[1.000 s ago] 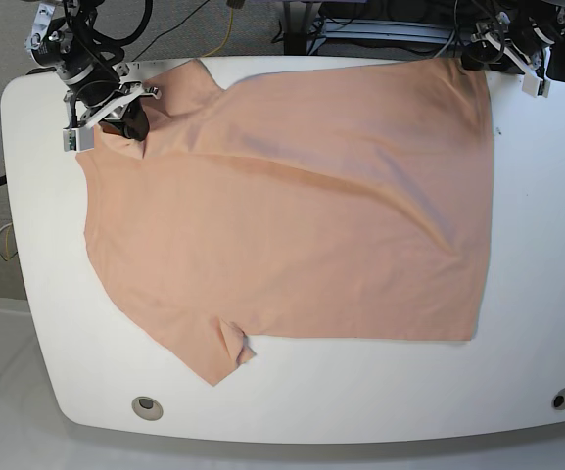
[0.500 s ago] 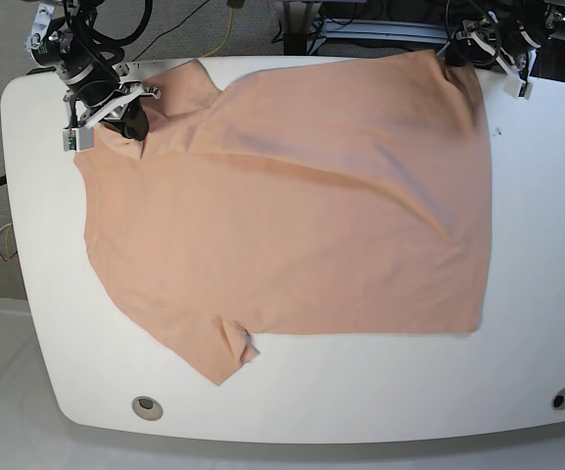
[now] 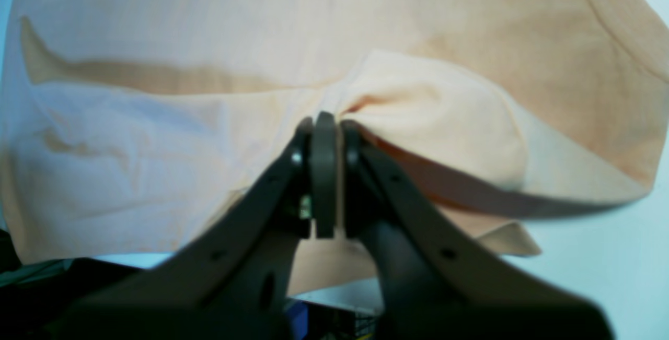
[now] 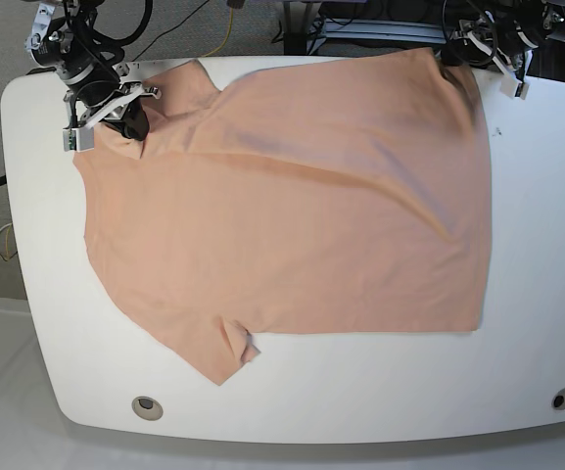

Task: Fold the T-shirt properly

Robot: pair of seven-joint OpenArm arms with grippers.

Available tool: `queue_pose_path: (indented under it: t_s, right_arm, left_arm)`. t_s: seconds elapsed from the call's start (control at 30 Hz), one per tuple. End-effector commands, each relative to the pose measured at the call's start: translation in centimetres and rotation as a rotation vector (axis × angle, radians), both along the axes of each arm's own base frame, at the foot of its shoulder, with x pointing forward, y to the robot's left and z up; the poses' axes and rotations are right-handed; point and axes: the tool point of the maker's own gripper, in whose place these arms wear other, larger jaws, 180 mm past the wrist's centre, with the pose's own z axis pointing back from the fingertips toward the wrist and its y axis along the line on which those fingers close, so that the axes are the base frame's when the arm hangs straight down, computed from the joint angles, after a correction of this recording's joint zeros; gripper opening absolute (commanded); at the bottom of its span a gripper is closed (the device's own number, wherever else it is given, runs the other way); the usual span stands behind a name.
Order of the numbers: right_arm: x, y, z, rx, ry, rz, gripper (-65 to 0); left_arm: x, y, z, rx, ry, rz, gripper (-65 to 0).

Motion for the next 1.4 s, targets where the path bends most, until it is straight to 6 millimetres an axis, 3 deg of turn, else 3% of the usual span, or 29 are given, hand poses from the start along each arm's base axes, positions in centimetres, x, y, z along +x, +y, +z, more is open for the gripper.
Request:
queue_pose_path:
  t_s: [0.0,0.37,0.8,1.37]
  right_arm:
    - [0.4,-0.2,1.0,-0.010,-0.036,0.005,-64.5]
    - [0.4,-0.2,1.0,-0.010,-0.036,0.005,-64.5]
    - [0.4,-0.2,1.0,-0.010,-0.036,0.005,-64.5]
    - [0.4,-0.3,1.0,-0.011,-0.036,0.006,-64.5]
  left_arm:
    - [3.7,-0.3,3.1,-0.032,-0.178,0.015,-28.8]
    - [3.9,0.5,6.3,0.044,-0.263,0.029,-28.8]
    - [4.1,0.6,6.2,0.045,-0.265,0.035,-28.8]
    - [4.0,1.7,4.7,0.084,-0.218,0.045,-28.8]
